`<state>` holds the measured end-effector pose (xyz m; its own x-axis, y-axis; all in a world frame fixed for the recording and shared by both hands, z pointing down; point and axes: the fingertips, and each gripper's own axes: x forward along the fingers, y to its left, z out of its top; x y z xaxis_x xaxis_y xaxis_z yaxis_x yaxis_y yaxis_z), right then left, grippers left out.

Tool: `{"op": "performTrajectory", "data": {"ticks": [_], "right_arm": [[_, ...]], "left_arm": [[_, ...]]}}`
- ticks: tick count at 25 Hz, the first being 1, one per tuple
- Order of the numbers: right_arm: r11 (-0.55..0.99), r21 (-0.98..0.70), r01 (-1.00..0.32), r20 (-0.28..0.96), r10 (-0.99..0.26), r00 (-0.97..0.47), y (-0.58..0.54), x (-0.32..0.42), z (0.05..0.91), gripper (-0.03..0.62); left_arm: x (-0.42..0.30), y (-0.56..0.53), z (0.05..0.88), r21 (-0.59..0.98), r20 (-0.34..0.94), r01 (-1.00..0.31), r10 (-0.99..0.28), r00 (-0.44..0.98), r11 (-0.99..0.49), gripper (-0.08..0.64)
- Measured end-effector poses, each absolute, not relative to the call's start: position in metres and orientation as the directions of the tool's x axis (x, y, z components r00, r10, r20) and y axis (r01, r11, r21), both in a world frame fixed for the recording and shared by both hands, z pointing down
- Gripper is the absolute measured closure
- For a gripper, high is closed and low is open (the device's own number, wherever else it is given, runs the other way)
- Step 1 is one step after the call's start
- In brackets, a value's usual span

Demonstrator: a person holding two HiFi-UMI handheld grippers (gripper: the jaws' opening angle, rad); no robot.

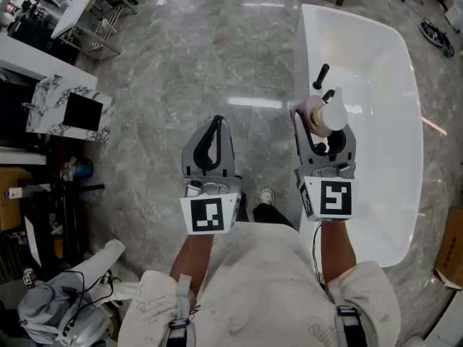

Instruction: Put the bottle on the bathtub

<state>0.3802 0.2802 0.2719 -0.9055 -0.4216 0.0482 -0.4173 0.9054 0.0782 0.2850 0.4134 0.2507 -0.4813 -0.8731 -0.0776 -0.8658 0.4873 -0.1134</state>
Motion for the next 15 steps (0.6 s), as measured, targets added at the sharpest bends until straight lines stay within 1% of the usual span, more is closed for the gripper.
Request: {"op": "performTrajectory", "data": {"ticks": [4,7,15], "right_arm": [[0.906,0.097,-0.413,0.081,-0.421,-0.904,0.288,0.355,0.279,0.39],[0.909,0.097,-0.404,0.089,-0.413,-0.907,0.294,0.33,0.28,0.39],[0.919,0.112,-0.379,0.079,-0.388,-0.918,0.296,0.25,0.269,0.39]], "left_arm": [[0.255,0.421,0.257,-0.115,-0.058,-0.868,-0.875,-0.48,0.484,0.551],[0.228,0.423,0.256,-0.095,-0.073,-0.87,-0.875,-0.478,0.483,0.551],[0.144,0.428,0.251,-0.097,-0.088,-0.852,-0.857,-0.508,0.515,0.551]]}}
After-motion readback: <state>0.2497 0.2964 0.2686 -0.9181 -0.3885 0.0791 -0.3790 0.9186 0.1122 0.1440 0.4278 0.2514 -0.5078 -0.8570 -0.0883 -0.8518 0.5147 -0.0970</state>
